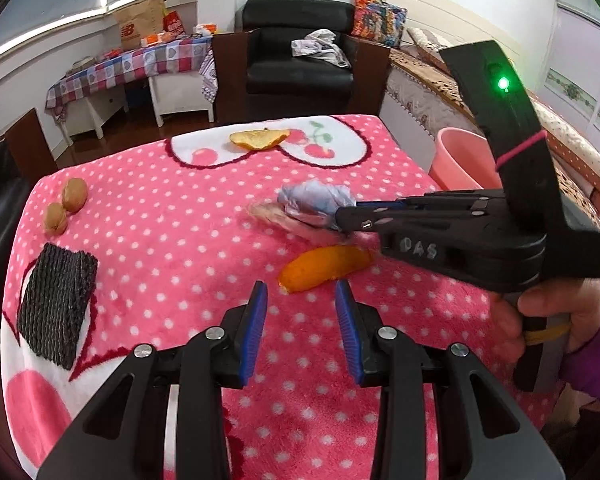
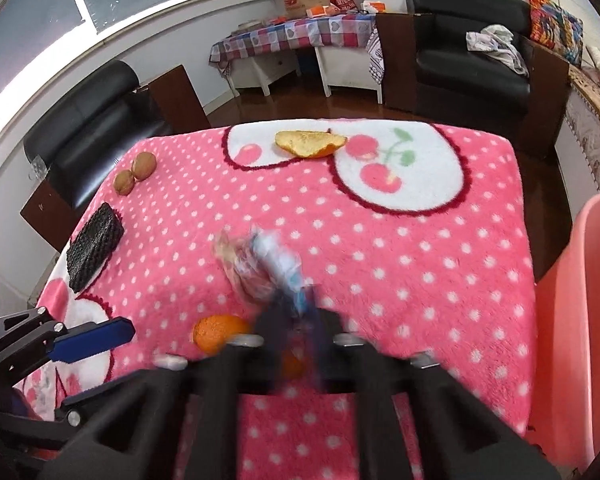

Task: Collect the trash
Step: 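Grasp the silver foil wrapper with the right gripper, then grasp the orange peel with the left gripper while the right gripper holds the wrapper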

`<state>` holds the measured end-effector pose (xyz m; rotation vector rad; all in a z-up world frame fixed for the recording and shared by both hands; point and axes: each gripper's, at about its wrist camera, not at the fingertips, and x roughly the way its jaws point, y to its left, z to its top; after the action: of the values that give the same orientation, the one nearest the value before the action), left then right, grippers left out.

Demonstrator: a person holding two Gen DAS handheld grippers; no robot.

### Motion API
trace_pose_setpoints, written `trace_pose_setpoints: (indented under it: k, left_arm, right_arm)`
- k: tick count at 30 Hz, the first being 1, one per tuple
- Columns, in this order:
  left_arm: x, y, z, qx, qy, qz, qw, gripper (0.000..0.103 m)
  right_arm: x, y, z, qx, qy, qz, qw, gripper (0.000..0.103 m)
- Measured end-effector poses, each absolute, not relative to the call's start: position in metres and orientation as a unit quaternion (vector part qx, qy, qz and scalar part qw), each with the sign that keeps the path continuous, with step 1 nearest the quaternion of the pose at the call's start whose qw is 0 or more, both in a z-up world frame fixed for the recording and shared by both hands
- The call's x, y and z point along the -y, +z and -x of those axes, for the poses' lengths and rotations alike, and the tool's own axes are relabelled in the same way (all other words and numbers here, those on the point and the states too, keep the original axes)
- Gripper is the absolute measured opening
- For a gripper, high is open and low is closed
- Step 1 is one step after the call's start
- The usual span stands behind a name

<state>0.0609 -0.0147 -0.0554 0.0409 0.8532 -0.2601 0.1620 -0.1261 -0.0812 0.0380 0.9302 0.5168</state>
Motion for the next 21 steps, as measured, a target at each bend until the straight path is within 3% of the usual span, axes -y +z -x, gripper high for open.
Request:
trace_pose_setpoints:
  k: [21]
  left_arm:
    - [0.053, -0.088, -0.099, -0.412, -0.197, -0.176, 0.872, 0.035]
  right_arm:
    - [0.219, -0.056, -0.104, -0.417, 0.178, -0.111, 0.884, 0.004]
